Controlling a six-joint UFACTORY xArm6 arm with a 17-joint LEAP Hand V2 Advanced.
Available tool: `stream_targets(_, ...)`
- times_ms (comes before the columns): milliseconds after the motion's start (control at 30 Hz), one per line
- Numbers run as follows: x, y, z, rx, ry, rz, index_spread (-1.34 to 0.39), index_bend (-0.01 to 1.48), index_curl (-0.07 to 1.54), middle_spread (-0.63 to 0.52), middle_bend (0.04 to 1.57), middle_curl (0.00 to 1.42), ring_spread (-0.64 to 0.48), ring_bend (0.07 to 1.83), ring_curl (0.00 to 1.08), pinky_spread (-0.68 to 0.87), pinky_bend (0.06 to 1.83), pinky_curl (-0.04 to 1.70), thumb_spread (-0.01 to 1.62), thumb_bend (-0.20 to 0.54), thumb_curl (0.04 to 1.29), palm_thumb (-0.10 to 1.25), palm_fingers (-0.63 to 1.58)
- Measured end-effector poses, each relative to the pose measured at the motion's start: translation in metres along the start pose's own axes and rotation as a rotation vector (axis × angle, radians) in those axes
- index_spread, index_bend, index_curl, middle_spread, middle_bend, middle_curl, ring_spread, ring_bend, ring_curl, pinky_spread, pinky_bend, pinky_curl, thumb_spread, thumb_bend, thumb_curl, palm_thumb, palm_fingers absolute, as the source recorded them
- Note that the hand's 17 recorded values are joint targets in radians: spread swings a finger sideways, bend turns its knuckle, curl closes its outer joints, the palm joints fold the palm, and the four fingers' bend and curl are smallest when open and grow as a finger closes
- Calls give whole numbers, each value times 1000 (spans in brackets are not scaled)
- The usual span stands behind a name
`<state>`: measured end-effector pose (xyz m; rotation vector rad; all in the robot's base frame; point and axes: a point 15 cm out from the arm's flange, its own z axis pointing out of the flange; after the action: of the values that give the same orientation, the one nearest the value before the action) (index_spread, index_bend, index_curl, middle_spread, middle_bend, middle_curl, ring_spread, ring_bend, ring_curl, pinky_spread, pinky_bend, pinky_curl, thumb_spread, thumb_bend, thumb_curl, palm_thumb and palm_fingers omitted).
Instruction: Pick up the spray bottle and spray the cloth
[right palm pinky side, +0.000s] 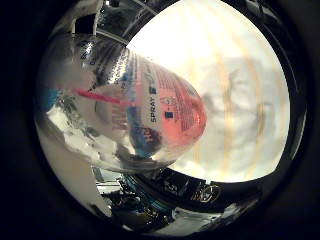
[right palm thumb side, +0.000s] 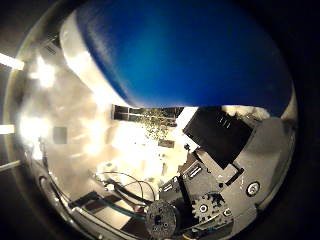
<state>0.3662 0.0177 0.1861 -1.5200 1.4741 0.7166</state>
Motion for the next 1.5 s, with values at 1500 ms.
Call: stream_targets(1500, -157, -31, 90, -986, 638, -227, -223, 1143, 881, -97, 1426, 711, -238, 1323, 906, -157, 1003, 1580, 888, -14, 823, 1085, 1114)
